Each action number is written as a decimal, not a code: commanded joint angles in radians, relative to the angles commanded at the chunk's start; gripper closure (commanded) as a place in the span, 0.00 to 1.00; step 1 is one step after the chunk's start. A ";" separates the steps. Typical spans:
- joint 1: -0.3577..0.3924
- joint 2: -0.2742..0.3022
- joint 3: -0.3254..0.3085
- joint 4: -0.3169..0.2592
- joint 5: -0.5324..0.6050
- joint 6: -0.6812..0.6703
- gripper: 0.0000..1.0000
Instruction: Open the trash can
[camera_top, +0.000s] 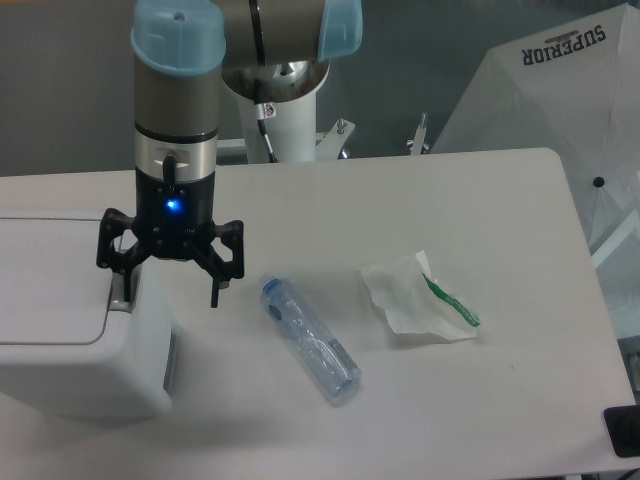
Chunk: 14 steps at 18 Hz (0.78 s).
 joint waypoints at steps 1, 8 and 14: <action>0.000 0.000 0.000 0.000 0.000 0.000 0.00; 0.000 -0.005 0.002 0.000 0.000 -0.003 0.00; 0.009 0.012 0.018 0.002 -0.003 0.000 0.00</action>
